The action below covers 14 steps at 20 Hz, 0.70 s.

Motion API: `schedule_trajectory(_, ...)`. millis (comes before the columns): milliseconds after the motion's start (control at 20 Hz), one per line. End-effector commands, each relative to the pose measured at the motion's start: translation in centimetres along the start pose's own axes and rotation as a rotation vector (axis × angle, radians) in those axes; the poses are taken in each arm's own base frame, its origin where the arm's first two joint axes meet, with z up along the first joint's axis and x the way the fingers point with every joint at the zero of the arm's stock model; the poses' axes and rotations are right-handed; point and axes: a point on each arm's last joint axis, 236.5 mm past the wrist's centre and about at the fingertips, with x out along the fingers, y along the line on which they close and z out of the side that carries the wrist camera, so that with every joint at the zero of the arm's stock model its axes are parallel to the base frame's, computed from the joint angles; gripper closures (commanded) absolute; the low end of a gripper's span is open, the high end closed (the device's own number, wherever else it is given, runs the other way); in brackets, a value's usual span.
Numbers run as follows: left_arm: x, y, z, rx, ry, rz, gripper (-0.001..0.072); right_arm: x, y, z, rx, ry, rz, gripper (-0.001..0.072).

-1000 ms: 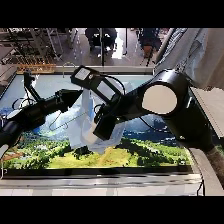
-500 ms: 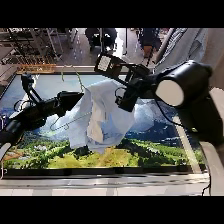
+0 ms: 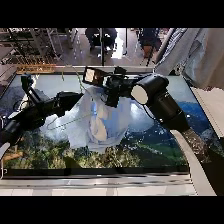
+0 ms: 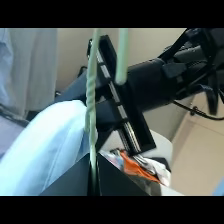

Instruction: Fold the clothes and pants, and hang the long-sleeved shirts on hangers.

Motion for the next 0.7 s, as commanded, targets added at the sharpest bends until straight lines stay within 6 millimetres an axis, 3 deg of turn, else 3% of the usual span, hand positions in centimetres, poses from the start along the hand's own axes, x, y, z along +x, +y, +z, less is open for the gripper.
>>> schedule_trajectory(0,-0.3,3.4,0.6,0.010,-0.018,0.142,0.0311,0.3,2.1,0.5,-0.009,-0.025,0.086,0.0688)
schedule_trajectory(50,-0.7,5.1,0.9,0.005,-0.029,0.216,-0.0013,0.2,2.6,0.1,-0.009,-0.007,0.110,0.0689)
schedule_trajectory(150,-1.8,6.9,2.1,0.038,-0.035,0.291,-0.0012,0.1,3.8,-1.1,-0.009,0.040,0.164,0.0691)
schedule_trajectory(250,-2.7,7.1,4.3,0.120,-0.005,0.313,-0.0012,-0.1,4.4,-2.0,-0.001,0.071,0.193,0.0692)
schedule_trajectory(400,-3.9,6.5,7.7,0.154,0.120,0.379,-0.0012,0.0,3.5,-3.2,0.073,0.128,0.150,0.0694)
schedule_trajectory(500,-5.5,6.4,9.2,0.062,0.191,0.490,-0.0009,0.0,2.5,-4.0,0.191,0.146,0.116,0.0694)
schedule_trajectory(600,-8.3,7.2,7.8,-0.244,0.230,0.689,0.0003,0.0,-0.2,-4.8,0.352,0.144,0.013,0.0694)
schedule_trajectory(650,-10.3,7.4,5.3,-0.397,0.299,0.802,0.0008,-0.1,-1.4,-5.0,0.392,0.133,-0.027,0.0694)
